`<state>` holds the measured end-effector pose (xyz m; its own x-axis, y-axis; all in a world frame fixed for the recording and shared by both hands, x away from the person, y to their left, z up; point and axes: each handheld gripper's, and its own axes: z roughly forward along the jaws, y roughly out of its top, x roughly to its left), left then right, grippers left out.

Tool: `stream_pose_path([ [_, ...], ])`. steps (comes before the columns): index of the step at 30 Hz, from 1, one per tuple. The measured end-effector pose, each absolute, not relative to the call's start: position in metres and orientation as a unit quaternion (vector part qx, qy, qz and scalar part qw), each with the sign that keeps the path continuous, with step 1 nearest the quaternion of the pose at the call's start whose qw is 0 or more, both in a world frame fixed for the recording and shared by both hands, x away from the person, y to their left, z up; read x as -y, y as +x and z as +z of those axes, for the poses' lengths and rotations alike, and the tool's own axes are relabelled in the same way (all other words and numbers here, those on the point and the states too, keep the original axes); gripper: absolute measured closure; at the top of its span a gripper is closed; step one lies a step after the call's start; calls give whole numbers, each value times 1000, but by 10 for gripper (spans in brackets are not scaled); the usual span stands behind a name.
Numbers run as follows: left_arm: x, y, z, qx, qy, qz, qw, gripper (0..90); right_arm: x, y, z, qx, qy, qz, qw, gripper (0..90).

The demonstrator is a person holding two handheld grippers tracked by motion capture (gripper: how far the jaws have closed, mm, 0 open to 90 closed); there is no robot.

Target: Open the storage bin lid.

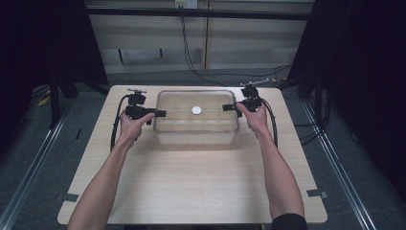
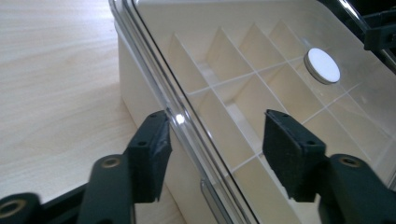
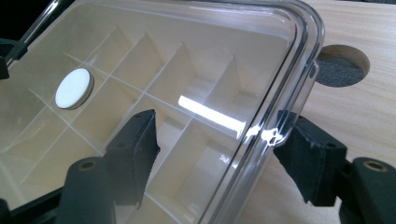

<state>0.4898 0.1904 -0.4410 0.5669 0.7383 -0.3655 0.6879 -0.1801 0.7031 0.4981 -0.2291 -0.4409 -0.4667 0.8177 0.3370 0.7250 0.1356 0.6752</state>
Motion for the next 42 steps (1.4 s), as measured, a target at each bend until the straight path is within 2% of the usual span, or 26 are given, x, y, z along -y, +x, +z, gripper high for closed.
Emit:
stream_pose_path([
  [7,-189,485,-435,-456,772,44,440,450,231,495,-434,-744,513,424,63,368],
  [25,-194,476,-424,-448,761,62,465,543,241,480,-414,-720,507,470,61,522],
  [42,-195,466,-411,-432,764,69,475,584,245,466,-399,-704,509,492,58,594],
])
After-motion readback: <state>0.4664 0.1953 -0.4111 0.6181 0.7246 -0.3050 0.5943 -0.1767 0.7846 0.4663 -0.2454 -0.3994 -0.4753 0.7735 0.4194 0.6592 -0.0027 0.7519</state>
